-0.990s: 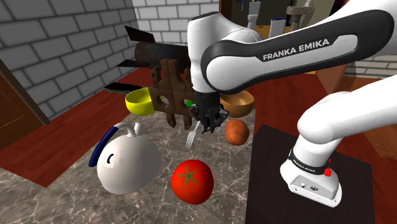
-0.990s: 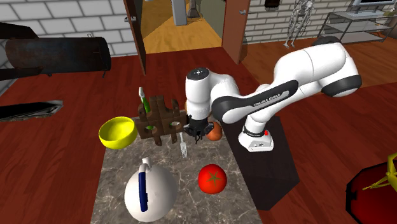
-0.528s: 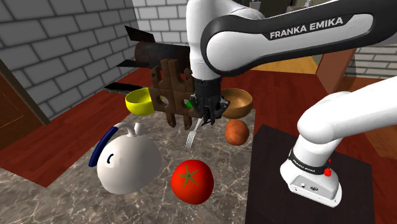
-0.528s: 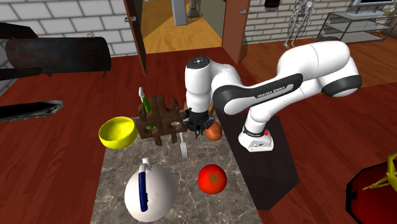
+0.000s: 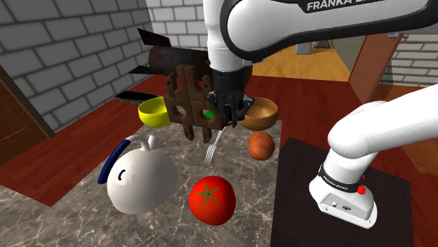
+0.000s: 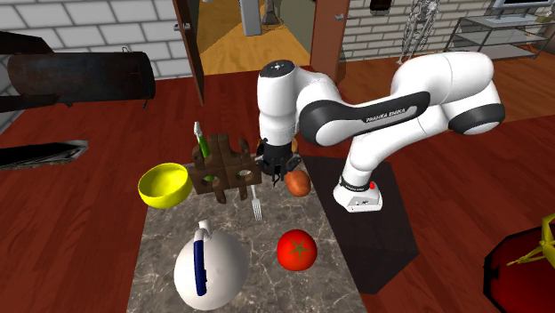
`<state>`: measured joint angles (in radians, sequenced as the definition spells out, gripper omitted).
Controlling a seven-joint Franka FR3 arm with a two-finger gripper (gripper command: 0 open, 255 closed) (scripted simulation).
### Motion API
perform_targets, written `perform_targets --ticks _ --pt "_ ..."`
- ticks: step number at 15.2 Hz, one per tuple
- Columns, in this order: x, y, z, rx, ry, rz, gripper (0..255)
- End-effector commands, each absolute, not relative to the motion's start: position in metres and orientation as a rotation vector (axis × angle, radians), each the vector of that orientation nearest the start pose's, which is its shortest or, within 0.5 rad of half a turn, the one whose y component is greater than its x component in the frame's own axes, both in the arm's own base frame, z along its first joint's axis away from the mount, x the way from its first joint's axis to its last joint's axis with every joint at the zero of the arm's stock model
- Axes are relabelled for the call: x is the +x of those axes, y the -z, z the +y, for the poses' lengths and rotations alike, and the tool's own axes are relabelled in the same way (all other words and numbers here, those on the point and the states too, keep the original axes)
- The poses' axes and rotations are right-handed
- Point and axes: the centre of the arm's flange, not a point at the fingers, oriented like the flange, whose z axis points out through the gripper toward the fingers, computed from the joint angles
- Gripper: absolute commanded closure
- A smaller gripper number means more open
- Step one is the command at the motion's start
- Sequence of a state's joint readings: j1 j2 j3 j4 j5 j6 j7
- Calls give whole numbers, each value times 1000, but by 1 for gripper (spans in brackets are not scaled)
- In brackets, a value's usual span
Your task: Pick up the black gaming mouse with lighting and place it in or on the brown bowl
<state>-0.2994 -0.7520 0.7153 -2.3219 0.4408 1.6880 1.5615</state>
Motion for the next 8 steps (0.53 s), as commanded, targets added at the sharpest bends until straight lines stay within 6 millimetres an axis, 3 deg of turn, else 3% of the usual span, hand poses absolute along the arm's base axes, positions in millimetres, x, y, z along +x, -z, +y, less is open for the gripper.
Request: perform_targets --ticks 1,3,8 --pt "314 -538 232 -2465 29 1981 255" --pt "314 -547 232 -2465 29 1981 255" --pt "318 -547 166 -2465 29 1981 255"
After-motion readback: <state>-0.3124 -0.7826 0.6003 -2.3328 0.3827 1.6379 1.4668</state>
